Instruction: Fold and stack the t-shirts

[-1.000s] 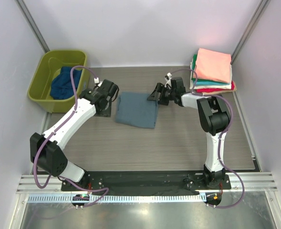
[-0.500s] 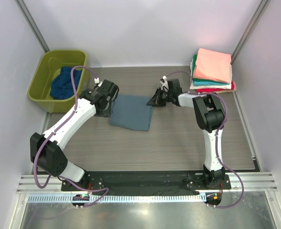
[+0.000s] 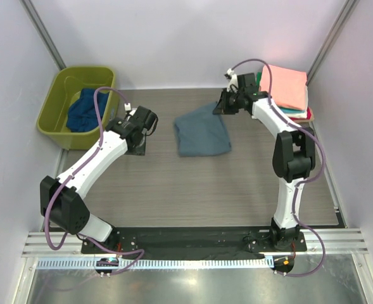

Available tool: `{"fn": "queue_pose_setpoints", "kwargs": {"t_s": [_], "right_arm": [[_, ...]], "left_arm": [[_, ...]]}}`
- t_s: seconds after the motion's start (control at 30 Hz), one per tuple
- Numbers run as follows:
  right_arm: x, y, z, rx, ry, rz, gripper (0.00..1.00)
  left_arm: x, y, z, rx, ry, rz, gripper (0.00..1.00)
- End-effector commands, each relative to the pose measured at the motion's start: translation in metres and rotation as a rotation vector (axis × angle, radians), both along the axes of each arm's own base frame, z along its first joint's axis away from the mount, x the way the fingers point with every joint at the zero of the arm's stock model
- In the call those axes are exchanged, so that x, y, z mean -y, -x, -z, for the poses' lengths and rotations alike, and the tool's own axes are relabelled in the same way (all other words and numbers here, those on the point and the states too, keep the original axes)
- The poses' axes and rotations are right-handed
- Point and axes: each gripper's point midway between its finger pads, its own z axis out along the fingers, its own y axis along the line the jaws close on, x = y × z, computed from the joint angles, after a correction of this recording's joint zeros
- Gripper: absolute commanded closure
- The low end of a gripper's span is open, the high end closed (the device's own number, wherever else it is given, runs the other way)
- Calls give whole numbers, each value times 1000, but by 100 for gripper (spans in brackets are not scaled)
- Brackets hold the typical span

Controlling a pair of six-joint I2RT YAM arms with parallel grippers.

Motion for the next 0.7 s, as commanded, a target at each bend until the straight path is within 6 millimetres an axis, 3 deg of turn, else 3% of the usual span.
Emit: {"fn": "queue_pose_setpoints", "kwargs": {"t_s": [0.0, 0.3, 0.67], "right_arm": [[37, -4, -76, 185, 128, 15, 99], [106, -8, -161, 428, 347, 143, 99], [144, -12, -249, 621, 347, 216, 99]], "left_arm": [[-8, -3, -4, 27, -36, -37, 50], [-8, -4, 3, 4, -53, -41, 51], [-8, -4, 13, -29, -78, -41, 51]]}}
